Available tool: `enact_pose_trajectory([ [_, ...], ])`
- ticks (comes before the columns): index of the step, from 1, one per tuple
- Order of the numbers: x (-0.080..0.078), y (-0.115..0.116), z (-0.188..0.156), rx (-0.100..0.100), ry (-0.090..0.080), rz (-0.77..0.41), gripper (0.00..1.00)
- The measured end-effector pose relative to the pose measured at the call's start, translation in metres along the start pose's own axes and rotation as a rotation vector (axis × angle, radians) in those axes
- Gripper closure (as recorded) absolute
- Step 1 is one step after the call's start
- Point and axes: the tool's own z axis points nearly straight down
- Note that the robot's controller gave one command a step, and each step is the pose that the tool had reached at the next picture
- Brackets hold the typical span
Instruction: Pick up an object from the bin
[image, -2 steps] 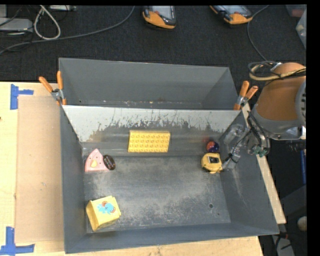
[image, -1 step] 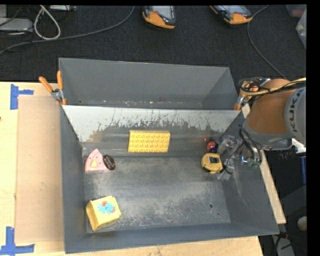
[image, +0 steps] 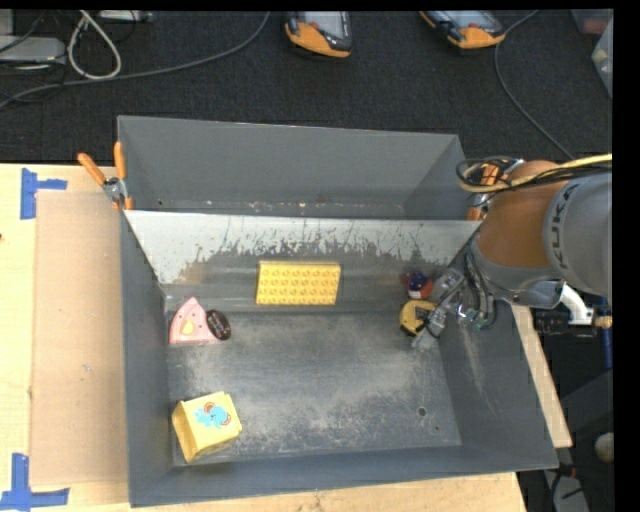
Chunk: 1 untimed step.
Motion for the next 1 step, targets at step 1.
enact_pose_trajectory([
  [1, -0.0048, 0.0006, -0.0013, 0.006, 0.014, -0.02, 1.0],
])
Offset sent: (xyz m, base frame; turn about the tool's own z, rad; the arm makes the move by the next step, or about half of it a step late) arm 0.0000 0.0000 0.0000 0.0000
